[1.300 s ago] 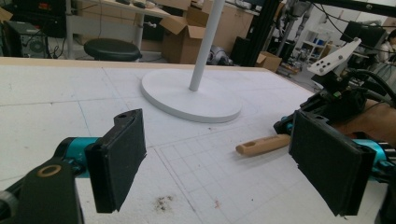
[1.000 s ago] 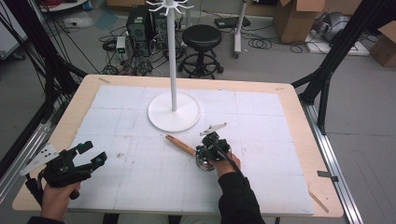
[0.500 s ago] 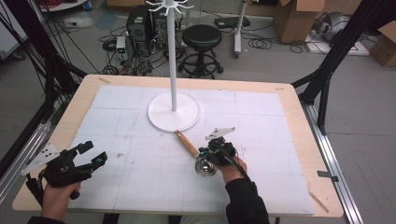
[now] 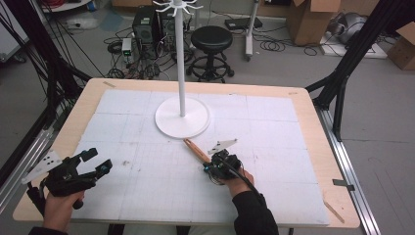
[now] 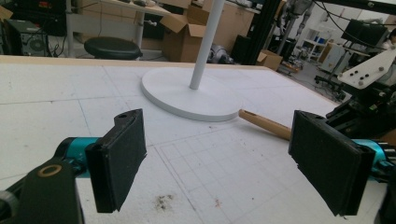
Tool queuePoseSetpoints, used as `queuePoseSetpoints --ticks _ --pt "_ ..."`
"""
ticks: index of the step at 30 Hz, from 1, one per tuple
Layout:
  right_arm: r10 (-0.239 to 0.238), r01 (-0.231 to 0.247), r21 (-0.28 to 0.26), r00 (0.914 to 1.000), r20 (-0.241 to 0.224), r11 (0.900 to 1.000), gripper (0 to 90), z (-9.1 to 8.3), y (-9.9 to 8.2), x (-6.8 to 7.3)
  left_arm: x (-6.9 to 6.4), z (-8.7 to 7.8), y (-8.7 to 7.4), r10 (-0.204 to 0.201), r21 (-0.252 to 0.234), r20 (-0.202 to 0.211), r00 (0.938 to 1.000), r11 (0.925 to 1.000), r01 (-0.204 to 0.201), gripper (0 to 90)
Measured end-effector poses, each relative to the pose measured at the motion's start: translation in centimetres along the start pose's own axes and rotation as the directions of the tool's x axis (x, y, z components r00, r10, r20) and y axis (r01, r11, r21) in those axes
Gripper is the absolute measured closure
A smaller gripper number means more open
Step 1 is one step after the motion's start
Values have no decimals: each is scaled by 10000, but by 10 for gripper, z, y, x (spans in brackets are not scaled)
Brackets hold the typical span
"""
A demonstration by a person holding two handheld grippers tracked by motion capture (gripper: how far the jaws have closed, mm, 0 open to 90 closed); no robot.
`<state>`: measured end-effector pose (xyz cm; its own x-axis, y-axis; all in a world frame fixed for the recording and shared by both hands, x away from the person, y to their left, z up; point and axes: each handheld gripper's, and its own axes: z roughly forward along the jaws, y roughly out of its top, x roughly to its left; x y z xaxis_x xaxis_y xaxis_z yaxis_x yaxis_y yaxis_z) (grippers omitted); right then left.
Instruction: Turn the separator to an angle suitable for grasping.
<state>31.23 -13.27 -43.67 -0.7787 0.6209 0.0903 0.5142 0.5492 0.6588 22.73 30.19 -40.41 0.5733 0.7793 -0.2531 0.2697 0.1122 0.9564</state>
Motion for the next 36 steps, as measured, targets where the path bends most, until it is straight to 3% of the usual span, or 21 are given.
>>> queuePoseSetpoints --ticks 17,26,31,32,33,34,36 --pt "501 -486 -398 9980 373 9980 890 -21 -26 -13 0 0 0 25 32 -29 10000 10000 -25 193" --pt "609 -590 -368 9968 512 9976 890 -25 -29 -15 0 0 0 23 32 -23 10000 10000 -23 193" --pt "669 -628 -895 9968 438 9940 864 -35 -29 -16 1 0 0 20 24 -5 10000 10000 -20 193" --pt "950 -853 -1420 9934 635 9862 698 -48 -29 -19 1 0 0 21 22 12 10000 10000 -21 193" --pt "950 -853 -1420 9934 635 9862 698 -48 -29 -19 1 0 0 21 22 12 10000 10000 -21 193" --pt "1305 -1116 -1943 9876 871 9746 570 -60 -31 -22 0 0 0 19 16 29 10000 10000 -19 194" --pt "1495 -1154 -2576 9818 1170 9593 456 -75 -34 -25 0 0 0 28 -8 78 10000 10000 -28 194"
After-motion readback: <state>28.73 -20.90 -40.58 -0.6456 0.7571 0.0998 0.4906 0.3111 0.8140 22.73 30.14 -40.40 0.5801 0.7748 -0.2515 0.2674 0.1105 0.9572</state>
